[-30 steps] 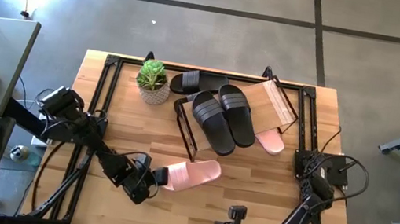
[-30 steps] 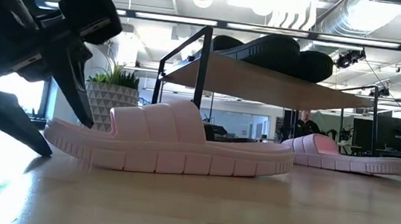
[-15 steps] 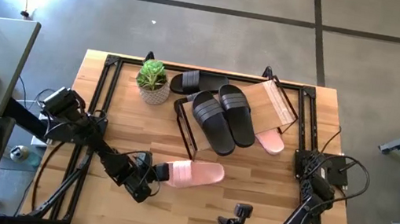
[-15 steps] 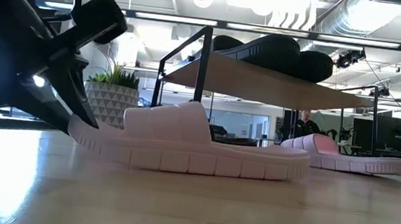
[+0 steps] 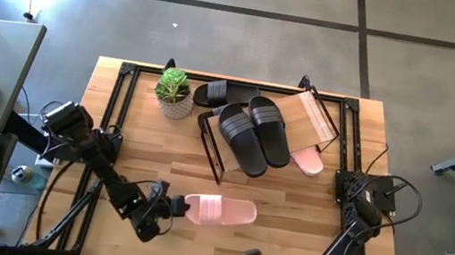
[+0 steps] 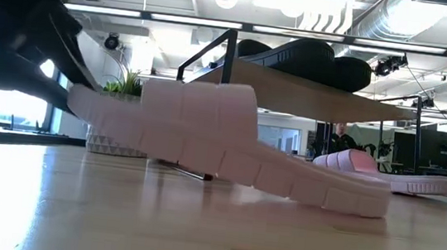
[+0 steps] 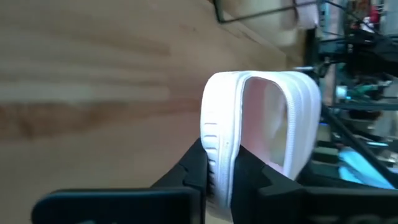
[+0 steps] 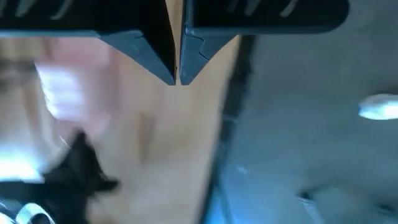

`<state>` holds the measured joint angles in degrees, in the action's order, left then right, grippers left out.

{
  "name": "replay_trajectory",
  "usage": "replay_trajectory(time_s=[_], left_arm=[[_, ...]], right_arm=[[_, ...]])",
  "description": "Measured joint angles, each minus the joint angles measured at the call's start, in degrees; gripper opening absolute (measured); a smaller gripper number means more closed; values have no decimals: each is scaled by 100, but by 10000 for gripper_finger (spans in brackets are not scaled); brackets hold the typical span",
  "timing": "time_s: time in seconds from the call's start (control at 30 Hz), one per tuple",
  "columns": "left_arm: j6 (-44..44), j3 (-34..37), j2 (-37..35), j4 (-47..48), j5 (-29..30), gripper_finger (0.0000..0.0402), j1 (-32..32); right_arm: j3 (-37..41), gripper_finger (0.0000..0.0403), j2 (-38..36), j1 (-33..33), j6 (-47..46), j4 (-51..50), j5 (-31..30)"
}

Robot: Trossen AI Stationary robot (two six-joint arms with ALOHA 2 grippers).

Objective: Pick and place slides into the shelf
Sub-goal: Put the pink slipper under the shelf

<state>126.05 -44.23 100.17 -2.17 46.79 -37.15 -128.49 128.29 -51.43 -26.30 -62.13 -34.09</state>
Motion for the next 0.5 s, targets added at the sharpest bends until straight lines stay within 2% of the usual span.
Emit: replay_trajectory(time_s=[0.27,0.37,0.5], left_arm=[[-299,-340,-2,-119,707,17,-418],[-623,-513,-10,-118,852,17,-469],[-1266,-704,-10,-116,760,25,-463]], right_arm=[[0,10,-832,483,2009,1871,1335],[0,10,-1302,840,2079,2660,2438],[-3,10,-1823,1462,1163,3796,4467]])
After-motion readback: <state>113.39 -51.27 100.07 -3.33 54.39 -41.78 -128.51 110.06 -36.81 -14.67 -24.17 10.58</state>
